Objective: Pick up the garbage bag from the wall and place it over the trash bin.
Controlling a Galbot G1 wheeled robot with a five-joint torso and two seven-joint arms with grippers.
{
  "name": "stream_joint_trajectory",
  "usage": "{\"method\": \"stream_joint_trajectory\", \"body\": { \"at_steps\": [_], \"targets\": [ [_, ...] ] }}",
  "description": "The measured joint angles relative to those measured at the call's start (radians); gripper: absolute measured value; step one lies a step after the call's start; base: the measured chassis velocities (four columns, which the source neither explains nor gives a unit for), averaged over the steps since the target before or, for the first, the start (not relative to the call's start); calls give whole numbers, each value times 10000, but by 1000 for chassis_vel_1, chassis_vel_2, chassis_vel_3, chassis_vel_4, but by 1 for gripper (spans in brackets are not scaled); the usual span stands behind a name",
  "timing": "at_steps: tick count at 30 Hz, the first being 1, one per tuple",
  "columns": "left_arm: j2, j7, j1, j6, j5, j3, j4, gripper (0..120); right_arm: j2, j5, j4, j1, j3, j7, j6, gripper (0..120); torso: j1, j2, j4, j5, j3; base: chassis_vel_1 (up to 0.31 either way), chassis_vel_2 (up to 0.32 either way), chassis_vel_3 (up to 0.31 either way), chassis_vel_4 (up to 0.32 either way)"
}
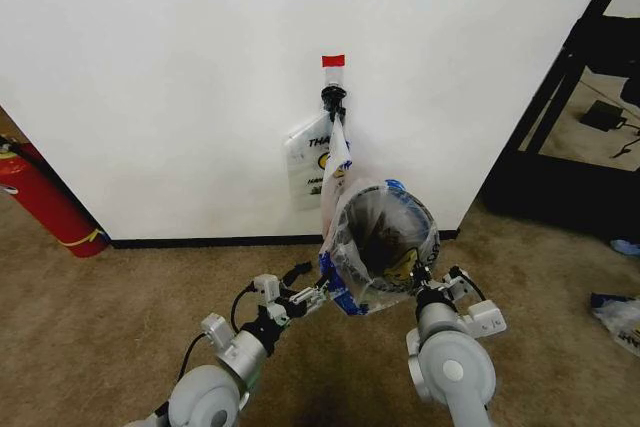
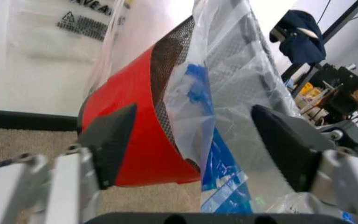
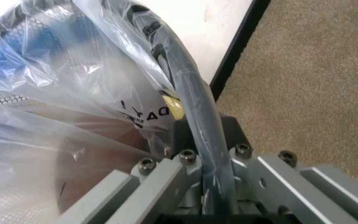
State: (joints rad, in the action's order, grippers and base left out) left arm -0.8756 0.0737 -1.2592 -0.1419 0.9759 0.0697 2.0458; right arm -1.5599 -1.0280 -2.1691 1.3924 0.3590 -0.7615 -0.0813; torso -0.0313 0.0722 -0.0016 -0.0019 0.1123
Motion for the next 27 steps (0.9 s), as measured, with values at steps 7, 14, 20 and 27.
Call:
{"method": "stream_joint_trajectory", "body": {
  "at_steps": [7,14,20,27],
  "targets": [
    [-58,118,57,-70,-93,95,-154,43,-89,165,61,34,-145,93,18,0,0,0,1,1,0,0,0,0,0],
    [-112,241,150,-131,-110,137,-255,14,-129,223,85,51,-199,123,23,0,-1,0,0,1,0,0,0,0,0],
    [-261,423,354,-168,-137,194,-575,0,-138,227,8,127,-198,123,34,0,0,0,0,1,0,0,0,0,0],
    [-426,548,624,-167,-125,202,-969,0,-223,227,-88,245,-320,148,18,0,-1,0,0,1,0,0,0,0,0]
  ]
}}
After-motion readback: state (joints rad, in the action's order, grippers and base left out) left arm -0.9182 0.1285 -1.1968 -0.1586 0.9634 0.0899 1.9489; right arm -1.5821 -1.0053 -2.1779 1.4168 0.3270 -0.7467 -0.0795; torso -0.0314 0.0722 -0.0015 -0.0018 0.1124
